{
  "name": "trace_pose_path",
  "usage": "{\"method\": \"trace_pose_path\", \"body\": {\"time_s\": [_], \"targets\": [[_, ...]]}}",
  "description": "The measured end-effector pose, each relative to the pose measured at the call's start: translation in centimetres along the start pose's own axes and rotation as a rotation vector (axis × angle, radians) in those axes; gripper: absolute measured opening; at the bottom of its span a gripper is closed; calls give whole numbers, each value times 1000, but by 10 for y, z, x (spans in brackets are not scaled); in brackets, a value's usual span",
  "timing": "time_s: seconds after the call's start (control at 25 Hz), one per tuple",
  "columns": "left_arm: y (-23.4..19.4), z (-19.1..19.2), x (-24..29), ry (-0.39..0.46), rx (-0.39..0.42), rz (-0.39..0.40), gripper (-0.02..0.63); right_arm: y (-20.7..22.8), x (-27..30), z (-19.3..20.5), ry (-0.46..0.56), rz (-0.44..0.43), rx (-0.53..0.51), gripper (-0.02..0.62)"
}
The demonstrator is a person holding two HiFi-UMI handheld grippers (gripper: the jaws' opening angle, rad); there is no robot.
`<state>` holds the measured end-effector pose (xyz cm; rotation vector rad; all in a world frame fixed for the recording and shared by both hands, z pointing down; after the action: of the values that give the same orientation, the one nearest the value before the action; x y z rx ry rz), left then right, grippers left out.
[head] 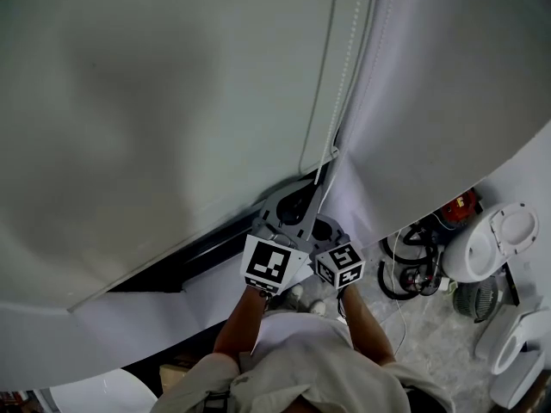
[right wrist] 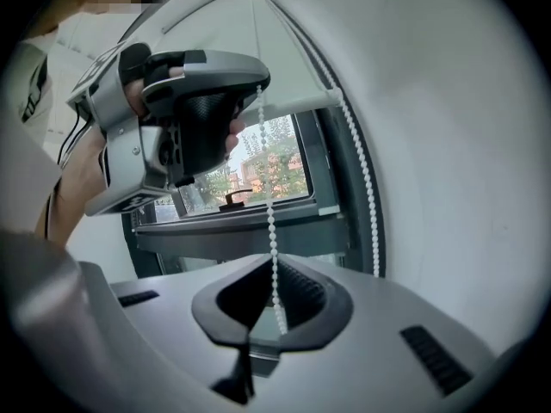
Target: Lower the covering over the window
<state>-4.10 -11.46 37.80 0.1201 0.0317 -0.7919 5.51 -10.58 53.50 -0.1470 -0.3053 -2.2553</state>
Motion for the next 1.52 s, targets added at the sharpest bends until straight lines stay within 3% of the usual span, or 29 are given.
{"method": "trace_pose_path", "body": {"time_s": [0.52, 1.0, 1.52], "targets": [[-4, 57, -4, -152, -69, 1, 14, 5, 19, 51, -173, -9, 46, 8], [-8, 98, 2, -242, -111, -2, 14, 13, 31, 85, -290, -6, 84, 8], [-5, 137, -5, -303, -139, -4, 14, 11, 38, 123, -347, -18, 99, 8]]}}
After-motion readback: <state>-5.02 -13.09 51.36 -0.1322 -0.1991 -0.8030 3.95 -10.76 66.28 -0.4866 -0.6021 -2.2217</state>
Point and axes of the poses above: the fingertips, and each gripper's own axes: x forward along the fingers, y to its right, z out of its underside, the point moved 9 cm from there along -x, backward along the fingers
